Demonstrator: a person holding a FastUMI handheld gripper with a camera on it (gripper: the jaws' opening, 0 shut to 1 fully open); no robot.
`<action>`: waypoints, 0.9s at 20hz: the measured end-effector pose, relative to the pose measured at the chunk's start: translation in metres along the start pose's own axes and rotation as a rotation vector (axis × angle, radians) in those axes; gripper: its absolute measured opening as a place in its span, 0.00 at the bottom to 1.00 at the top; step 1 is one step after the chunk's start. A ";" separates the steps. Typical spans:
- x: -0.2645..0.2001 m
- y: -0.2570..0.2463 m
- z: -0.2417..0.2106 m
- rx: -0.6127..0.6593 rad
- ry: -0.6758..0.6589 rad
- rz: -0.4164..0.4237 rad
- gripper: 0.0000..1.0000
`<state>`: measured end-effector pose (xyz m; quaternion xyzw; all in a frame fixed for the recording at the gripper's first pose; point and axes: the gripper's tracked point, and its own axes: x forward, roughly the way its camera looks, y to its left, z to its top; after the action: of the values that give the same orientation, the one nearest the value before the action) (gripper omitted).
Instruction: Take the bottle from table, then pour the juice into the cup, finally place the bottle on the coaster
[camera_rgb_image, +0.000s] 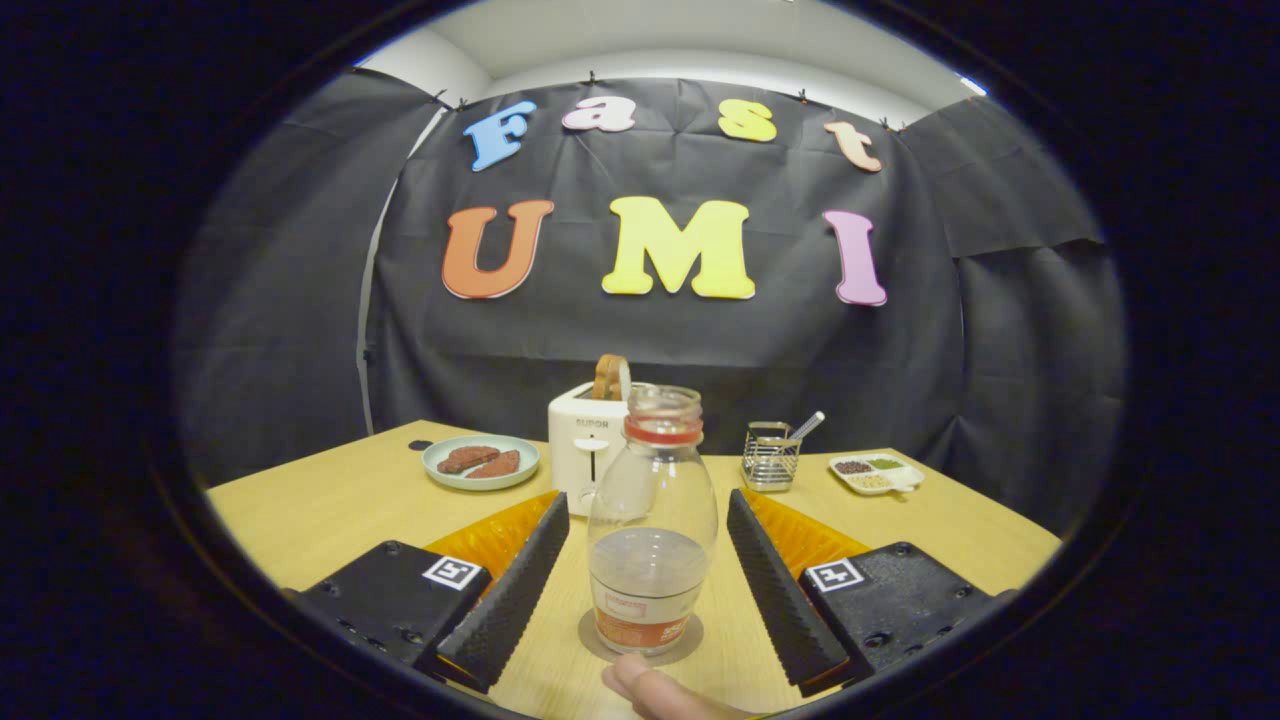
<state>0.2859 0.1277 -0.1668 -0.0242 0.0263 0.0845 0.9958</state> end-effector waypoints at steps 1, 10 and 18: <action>-0.010 -0.003 0.010 0.007 -0.016 -0.004 1.00; -0.151 -0.054 0.082 0.015 -0.089 -0.111 1.00; -0.263 -0.115 0.110 0.032 -0.119 -0.202 1.00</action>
<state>0.0522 -0.0231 -0.0377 -0.0060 -0.0343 -0.0155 0.9993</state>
